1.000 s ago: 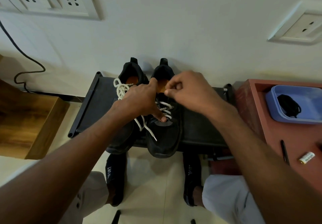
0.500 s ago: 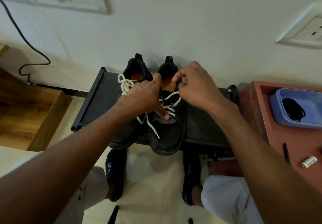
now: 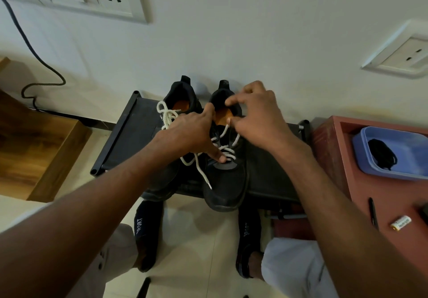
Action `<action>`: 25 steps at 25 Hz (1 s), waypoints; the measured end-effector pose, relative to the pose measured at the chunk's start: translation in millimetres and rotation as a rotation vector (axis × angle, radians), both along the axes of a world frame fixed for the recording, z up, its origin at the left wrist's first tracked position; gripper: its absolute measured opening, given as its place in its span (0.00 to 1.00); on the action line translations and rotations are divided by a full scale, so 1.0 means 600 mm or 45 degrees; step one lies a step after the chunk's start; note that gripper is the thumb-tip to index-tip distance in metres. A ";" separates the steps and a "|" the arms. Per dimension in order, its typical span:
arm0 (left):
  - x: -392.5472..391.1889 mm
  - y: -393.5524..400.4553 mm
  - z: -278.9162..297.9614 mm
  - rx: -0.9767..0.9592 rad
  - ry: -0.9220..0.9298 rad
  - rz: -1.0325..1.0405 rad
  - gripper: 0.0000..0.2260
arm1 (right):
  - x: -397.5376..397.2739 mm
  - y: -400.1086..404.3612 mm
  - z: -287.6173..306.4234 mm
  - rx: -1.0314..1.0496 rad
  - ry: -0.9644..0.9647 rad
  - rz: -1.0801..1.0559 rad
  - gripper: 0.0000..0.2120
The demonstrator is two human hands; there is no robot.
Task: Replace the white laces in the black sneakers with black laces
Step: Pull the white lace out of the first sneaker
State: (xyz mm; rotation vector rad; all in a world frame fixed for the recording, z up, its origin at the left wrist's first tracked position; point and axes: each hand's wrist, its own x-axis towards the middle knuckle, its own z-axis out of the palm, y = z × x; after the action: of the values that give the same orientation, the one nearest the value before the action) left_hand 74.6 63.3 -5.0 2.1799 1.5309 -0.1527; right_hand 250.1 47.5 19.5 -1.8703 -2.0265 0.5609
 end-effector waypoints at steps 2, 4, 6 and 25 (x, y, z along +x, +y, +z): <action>0.003 -0.001 -0.003 0.019 0.015 0.000 0.46 | -0.016 -0.007 -0.012 -0.072 -0.281 0.148 0.13; 0.002 -0.001 -0.003 0.016 -0.001 0.009 0.46 | -0.023 -0.008 -0.027 -0.112 -0.381 0.206 0.09; 0.001 -0.001 -0.001 -0.001 -0.026 0.018 0.46 | -0.023 -0.005 -0.030 -0.099 -0.294 0.180 0.05; -0.002 0.003 -0.006 -0.039 -0.022 0.001 0.47 | 0.008 0.019 -0.004 0.443 0.463 -0.600 0.06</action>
State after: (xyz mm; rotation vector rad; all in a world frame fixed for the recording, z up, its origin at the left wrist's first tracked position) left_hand 73.2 65.1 -8.6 2.1510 1.5101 -0.1557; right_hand 254.8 58.8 17.4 -1.7864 -1.2977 0.3554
